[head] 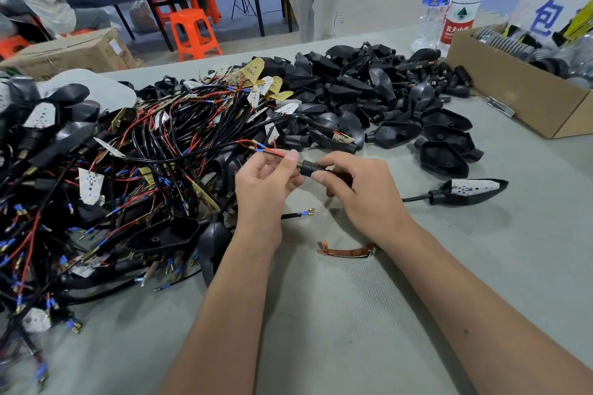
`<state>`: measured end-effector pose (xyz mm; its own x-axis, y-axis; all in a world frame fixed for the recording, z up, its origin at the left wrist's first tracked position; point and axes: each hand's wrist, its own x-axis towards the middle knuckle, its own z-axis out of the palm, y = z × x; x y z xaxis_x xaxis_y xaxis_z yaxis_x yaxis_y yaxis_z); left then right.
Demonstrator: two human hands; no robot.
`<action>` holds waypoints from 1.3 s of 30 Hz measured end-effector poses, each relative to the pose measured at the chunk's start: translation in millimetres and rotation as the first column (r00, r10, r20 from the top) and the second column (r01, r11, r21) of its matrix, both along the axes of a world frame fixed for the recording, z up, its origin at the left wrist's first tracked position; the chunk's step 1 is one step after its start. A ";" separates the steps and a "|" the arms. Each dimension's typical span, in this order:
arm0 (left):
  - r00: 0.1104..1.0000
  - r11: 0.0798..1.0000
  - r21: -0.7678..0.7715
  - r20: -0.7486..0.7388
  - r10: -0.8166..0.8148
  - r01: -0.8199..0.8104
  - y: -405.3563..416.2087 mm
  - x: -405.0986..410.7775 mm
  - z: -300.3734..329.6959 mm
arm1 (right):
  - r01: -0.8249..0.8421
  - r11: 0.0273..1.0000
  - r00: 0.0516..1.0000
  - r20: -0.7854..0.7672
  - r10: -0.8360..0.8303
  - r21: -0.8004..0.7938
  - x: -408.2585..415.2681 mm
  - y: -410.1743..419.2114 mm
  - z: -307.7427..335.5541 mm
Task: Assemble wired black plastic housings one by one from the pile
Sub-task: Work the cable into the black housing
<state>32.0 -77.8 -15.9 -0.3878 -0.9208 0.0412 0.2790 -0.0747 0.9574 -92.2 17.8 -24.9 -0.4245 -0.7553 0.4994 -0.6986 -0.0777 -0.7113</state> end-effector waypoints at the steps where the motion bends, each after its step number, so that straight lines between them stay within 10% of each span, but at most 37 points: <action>1: 1.000 1.000 -0.014 0.018 -0.012 0.012 -0.2 1.5 0.0 | -0.003 1.000 1.000 0.007 0.003 -0.004 -0.4 -0.4 -0.7; 11: 0.982 0.981 -0.051 0.023 0.189 -0.187 -7.9 5.9 0.9 | 0.088 0.988 0.980 -0.188 -0.062 0.131 -7.5 2.9 -1.1; 28: 0.997 0.991 -0.119 0.053 0.064 -0.057 -4.1 5.4 -1.6 | 0.059 0.998 0.978 -0.199 -0.056 0.011 -2.0 0.5 -0.7; 39: 0.923 0.899 -0.234 0.022 0.384 -0.369 -18.7 17.3 0.8 | 0.229 0.963 0.896 -0.418 -0.152 0.140 3.7 4.3 8.5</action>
